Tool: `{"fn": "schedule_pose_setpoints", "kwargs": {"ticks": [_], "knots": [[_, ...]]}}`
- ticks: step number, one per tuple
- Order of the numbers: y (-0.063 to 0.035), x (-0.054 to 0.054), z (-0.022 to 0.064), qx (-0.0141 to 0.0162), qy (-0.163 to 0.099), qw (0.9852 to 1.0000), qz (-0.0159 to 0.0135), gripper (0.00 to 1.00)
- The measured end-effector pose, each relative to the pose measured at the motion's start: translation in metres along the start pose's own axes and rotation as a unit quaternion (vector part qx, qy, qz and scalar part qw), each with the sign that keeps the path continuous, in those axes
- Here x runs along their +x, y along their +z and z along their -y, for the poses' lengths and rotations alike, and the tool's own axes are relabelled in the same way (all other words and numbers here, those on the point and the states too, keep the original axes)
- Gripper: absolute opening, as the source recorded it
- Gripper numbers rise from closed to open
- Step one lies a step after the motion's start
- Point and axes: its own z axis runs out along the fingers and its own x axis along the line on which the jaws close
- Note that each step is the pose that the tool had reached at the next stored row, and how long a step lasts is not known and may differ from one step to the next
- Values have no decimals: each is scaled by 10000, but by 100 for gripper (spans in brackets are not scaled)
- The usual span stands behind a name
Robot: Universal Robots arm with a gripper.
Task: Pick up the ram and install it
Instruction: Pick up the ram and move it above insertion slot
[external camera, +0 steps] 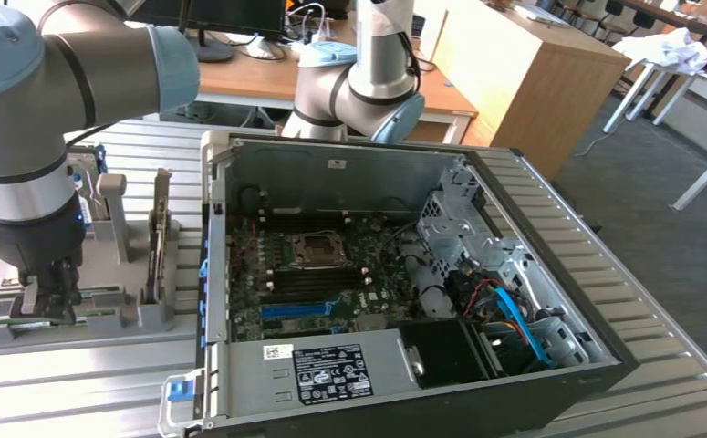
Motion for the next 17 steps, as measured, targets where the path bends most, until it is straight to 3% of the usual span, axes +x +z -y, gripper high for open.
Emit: {"fn": "schedule_pose_setpoints", "kwargs": {"ticks": [17], "knots": [[56, 1, 2, 0, 0, 10000, 0, 33]]}}
